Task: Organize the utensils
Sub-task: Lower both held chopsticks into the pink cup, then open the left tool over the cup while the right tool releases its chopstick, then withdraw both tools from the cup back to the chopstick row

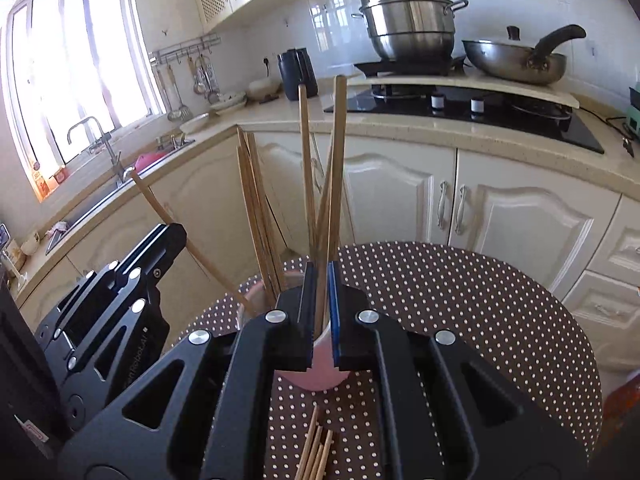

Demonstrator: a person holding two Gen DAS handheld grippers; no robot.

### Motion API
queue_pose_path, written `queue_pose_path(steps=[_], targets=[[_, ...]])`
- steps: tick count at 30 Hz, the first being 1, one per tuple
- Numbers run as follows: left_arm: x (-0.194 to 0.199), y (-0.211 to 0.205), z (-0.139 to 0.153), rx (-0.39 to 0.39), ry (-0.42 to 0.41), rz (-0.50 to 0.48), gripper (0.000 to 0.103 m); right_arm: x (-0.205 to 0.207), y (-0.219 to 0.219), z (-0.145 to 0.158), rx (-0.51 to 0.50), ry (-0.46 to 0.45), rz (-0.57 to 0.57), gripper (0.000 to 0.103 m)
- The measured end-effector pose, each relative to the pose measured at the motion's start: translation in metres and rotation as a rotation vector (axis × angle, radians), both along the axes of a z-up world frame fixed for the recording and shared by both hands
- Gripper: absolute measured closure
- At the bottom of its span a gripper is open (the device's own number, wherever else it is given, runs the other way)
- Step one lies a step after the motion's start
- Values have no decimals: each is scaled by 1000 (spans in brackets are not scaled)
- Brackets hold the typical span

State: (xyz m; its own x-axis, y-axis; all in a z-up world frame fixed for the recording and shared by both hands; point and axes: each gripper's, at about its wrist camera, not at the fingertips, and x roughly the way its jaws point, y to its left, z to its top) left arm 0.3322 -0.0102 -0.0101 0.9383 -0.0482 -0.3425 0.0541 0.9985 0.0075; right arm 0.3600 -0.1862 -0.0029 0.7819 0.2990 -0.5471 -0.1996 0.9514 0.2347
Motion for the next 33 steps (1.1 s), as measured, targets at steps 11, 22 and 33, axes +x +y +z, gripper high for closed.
queue_pose_path(steps=[11, 22, 33], targets=[[-32, 7, 5, -19, -4, -36, 64, -37, -20, 8, -47, -73, -40, 36], [-75, 1, 13, -23, -39, -76, 47, -72, -36, 12, -32, -100, -29, 21], [-110, -5, -15, -5, 8, -104, 39, -107, -43, -17, -52, -24, -29, 10]])
